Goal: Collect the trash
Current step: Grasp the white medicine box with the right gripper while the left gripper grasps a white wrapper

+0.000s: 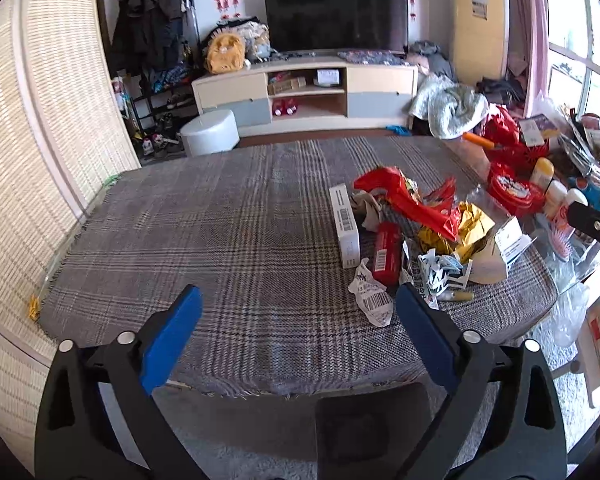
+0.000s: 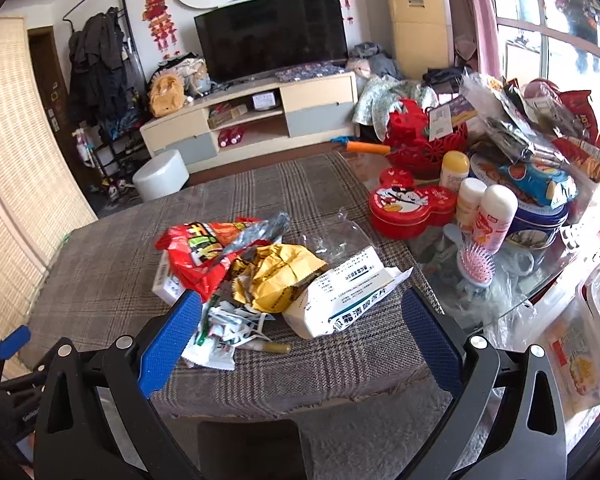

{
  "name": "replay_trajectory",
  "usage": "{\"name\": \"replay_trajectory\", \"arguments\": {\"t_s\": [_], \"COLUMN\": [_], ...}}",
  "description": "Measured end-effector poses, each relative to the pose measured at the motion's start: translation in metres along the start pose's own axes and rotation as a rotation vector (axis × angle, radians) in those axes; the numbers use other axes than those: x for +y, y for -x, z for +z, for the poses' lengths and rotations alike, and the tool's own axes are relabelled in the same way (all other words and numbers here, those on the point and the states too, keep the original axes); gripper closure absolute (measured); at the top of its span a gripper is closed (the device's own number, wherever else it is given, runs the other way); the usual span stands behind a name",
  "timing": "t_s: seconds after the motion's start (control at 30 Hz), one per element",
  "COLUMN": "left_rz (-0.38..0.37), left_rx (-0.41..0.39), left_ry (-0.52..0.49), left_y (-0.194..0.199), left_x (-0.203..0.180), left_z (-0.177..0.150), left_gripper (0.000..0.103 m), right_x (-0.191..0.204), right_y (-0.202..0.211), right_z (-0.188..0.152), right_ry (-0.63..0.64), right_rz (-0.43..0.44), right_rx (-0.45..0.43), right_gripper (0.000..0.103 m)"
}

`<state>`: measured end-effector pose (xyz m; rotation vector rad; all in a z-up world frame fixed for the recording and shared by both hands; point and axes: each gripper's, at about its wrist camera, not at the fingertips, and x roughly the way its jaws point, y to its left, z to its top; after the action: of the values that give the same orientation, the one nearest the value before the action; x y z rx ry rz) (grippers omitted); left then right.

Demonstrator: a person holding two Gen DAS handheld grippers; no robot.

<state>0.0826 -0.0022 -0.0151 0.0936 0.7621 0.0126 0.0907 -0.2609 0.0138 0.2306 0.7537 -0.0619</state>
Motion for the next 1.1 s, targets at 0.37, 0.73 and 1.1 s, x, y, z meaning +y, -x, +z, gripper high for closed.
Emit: {"name": "replay_trajectory", "arguments": {"t_s": [0.37, 0.73, 1.1], "left_rz": [-0.045, -0.095, -0.115], "left_rx": [0.05, 0.064, 0.085], "left_ry": [-0.071, -0.098, -0.113], "left_y": [-0.045, -0.066, -0.082], "left_x": [-0.026, -0.043, -0.048], "left_z": [-0.003, -0.001, -0.005], "left_gripper": [0.015, 0.015, 0.015], "right_x": [-0.009, -0.029, -0.033], "right_y": [-0.095, -0.131, -0.159], "right_z": [-0.014, -0.017, -0.027], "right_ry": [-0.04, -0.213, -0.224], "right_rz": [0.011, -0.005, -0.039], "right_rx": [0.215, 0.258, 0.297], "right_gripper": [0.047, 0.025, 0.025]}}
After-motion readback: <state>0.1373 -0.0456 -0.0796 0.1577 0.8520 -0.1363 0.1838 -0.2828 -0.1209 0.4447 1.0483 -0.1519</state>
